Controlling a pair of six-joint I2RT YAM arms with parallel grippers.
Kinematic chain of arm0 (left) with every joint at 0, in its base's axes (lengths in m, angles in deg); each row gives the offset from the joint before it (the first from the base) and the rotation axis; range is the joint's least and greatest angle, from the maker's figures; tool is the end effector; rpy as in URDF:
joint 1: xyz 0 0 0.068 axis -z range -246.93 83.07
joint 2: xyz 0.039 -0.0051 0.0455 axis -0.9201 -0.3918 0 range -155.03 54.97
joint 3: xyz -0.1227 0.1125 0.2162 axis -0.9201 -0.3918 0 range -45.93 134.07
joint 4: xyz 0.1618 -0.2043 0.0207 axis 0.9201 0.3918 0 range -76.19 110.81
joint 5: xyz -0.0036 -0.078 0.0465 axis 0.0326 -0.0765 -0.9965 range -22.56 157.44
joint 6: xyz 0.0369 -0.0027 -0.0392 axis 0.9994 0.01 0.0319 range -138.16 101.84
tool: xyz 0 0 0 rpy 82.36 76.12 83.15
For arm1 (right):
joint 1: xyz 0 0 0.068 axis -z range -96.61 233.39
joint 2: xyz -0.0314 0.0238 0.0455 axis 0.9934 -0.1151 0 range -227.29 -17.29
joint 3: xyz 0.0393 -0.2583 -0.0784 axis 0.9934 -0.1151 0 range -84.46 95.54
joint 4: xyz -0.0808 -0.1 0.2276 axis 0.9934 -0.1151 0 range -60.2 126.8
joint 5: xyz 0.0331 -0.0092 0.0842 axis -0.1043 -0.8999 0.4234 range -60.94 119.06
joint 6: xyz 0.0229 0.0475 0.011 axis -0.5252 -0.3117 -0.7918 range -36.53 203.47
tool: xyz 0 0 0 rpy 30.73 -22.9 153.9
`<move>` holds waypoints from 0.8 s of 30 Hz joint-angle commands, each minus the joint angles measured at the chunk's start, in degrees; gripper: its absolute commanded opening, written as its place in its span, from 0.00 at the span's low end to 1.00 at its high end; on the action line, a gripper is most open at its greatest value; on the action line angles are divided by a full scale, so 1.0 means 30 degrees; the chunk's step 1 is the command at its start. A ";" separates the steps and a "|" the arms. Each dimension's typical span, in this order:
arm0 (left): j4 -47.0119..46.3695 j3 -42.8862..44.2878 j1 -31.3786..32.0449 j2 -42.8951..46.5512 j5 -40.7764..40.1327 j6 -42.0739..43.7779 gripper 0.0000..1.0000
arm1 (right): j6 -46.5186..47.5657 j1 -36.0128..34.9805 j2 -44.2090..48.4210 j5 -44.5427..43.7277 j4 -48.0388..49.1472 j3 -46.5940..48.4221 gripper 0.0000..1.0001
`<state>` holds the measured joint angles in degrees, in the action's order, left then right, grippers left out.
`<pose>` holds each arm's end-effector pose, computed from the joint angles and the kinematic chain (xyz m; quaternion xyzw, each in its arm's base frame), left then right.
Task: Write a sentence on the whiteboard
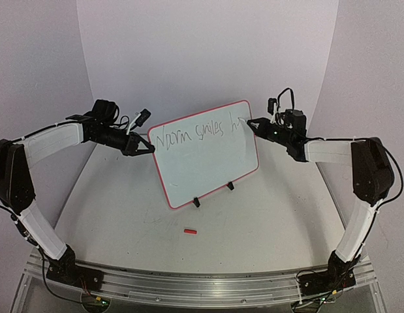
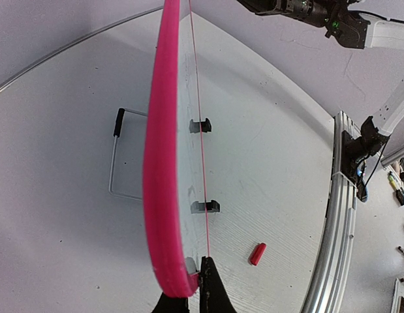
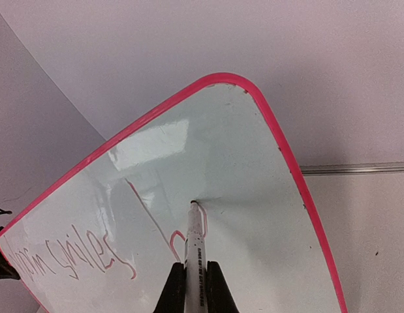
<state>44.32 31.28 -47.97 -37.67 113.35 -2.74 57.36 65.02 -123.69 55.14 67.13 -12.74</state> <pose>0.3255 -0.1388 0.2989 0.3921 0.7722 -0.3721 0.3340 0.4087 0.1522 0.2687 -0.1048 0.7233 0.4038 0.5503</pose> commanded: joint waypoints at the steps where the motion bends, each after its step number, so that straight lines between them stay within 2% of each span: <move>1: 0.0409 -0.0186 0.0213 -0.0149 -0.1715 0.1901 0.00 | 0.0331 -0.0040 -0.0473 0.1206 -0.0023 0.0739 0.00; 14: 0.0409 -0.0193 0.0213 -0.0137 -0.1725 0.1896 0.00 | 0.0571 -0.0046 0.0165 0.0659 -0.0350 -0.1137 0.00; 24: 0.0402 -0.0219 0.0213 -0.0088 -0.1739 0.1907 0.00 | 0.0601 -0.0049 0.0595 -0.0544 -0.0354 -0.1416 0.00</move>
<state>44.43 31.28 -47.99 -37.67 113.26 -3.09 58.41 65.02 -123.92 56.90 66.73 -16.65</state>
